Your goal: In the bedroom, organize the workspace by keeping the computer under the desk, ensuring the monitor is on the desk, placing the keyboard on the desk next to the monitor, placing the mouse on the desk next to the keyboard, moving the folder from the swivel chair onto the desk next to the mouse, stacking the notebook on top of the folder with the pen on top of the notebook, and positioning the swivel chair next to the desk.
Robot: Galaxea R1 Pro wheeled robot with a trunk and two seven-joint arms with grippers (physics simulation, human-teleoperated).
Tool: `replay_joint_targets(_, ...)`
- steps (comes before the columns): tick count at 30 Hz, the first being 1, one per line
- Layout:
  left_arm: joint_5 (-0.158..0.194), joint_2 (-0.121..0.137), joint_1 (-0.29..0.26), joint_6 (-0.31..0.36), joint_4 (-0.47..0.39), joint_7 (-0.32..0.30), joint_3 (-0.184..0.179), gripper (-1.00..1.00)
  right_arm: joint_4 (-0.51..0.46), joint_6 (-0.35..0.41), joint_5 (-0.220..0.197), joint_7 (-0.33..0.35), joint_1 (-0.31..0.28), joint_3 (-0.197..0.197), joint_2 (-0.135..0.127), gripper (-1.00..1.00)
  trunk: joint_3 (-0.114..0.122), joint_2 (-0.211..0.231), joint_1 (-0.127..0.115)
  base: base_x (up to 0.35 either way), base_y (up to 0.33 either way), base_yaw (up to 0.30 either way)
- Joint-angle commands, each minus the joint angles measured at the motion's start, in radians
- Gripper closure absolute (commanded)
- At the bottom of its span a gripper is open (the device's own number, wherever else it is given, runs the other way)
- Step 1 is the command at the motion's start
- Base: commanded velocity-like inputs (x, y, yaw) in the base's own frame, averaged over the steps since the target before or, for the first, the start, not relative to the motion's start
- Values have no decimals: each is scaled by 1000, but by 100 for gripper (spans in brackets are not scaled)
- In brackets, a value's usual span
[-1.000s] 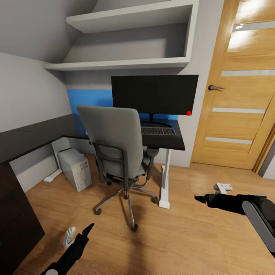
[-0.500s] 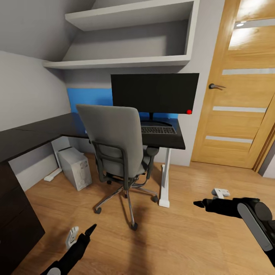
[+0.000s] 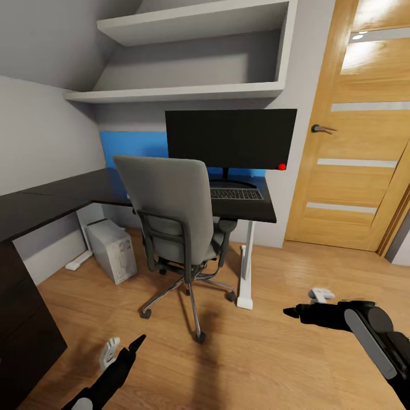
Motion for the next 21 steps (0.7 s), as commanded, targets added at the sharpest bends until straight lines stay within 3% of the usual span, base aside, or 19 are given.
replay_joint_targets(1, 8, 0, -1, 4, 0, -2, -3, -100, 9, -8, 10, 9, 0, 9, 1, -100, -1, 0, 0, 0, 0, 0)
replay_joint_targets(6, 3, -3, -2, -1, 0, -8, -2, -100, 39, 1, 11, 6, 4, 30, 20, -100, -1, 0, 0, 0, 0, 0)
replay_joint_targets(21, 11, -4, -2, -8, 4, -6, 6, -100, 105, 36, 11, 4, 26, 37, 26, -100, -1, 0, 0, 0, 0, 0)
